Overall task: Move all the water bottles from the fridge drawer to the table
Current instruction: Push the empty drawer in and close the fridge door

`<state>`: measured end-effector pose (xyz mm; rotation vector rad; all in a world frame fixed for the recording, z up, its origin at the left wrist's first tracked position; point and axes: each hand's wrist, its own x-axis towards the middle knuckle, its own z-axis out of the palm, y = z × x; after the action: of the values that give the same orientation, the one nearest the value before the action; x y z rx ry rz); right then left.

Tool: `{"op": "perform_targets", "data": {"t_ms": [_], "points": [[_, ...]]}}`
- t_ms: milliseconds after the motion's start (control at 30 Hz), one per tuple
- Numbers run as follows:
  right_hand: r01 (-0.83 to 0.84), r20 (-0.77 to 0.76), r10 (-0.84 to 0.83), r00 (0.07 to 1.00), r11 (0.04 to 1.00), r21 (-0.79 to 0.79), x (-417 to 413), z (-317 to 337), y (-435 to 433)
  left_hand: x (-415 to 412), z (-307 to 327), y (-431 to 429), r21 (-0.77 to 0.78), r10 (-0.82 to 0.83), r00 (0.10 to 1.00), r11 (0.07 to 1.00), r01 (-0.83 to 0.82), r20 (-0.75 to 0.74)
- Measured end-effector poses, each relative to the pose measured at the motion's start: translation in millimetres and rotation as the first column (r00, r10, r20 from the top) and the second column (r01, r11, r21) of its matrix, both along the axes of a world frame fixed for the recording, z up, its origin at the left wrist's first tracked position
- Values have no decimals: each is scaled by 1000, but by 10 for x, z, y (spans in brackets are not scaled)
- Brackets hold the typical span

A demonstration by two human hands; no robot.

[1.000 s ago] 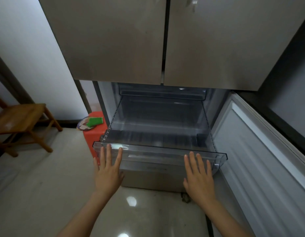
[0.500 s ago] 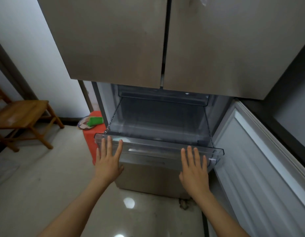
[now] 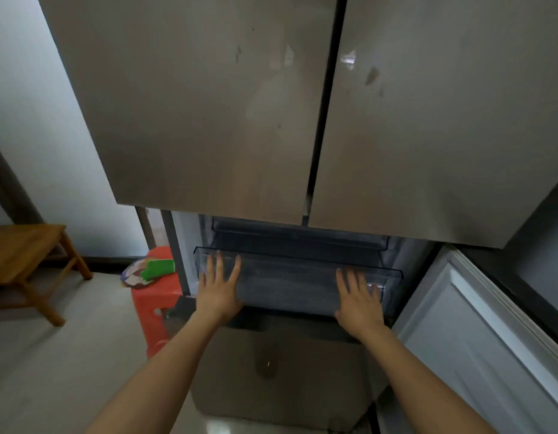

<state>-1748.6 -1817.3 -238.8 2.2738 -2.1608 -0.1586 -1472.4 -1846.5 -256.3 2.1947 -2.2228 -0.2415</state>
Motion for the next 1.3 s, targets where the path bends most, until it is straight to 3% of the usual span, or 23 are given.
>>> {"op": "perform_targets", "data": {"t_ms": [567,733,900,1000,1100,1300], "points": [[206,-115,-201,973,978,28,134,57,-671,-194,-291,-708,-291,3,963,953,-85,-271],[229,-84,-225,971,972,48,123,95,-659,-118,-336,-748,-238,-61,978,971,12,-200],[167,-59,-177,982,976,-141,-7,89,-255,-115,-258,-471,-280,-180,973,951,134,-144],[160,-78,-177,981,970,-186,-88,145,160,-174,-168,-245,-312,-258,949,930,194,-180],[126,-64,-154,986,937,-326,-128,404,652,-337,-43,8,-335,-325,925,909,248,-196],[157,-143,-250,958,871,-465,-271,599,1783,-723,155,777,-314,-449,876,869,382,-177]]}}
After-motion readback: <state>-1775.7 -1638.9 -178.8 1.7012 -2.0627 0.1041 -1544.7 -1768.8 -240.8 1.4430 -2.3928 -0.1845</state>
